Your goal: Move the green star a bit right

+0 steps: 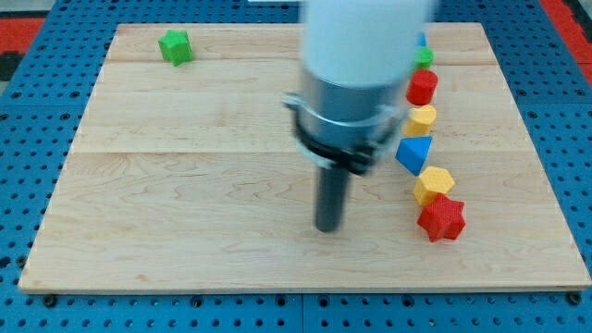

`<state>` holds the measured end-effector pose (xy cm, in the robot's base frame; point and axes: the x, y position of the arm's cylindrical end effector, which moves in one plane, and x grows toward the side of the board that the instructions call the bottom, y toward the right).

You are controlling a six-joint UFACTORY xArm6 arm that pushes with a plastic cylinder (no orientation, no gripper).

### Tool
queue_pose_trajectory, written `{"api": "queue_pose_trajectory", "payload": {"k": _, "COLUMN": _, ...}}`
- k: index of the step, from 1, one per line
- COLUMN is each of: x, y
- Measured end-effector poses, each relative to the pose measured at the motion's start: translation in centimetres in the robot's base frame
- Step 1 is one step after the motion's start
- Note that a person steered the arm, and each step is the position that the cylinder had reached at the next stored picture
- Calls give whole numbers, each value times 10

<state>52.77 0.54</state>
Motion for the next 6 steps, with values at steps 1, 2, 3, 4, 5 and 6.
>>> {"api": "queue_pose_trajectory", "payload": {"k": 1, "x": -81, "y": -52}}
{"api": "queue_pose_trajectory", "payload": {"k": 2, "x": -146, "y": -156}}
{"api": "queue_pose_trajectory", "payload": {"k": 3, "x": -208, "y": -229}}
{"api": "queue_pose_trajectory", "payload": {"k": 4, "x": -268, "y": -278}}
{"api": "queue_pose_trajectory", "payload": {"k": 5, "x": -277, "y": -218}}
{"api": "queue_pose_trajectory", "payload": {"k": 6, "x": -250, "y": -146}}
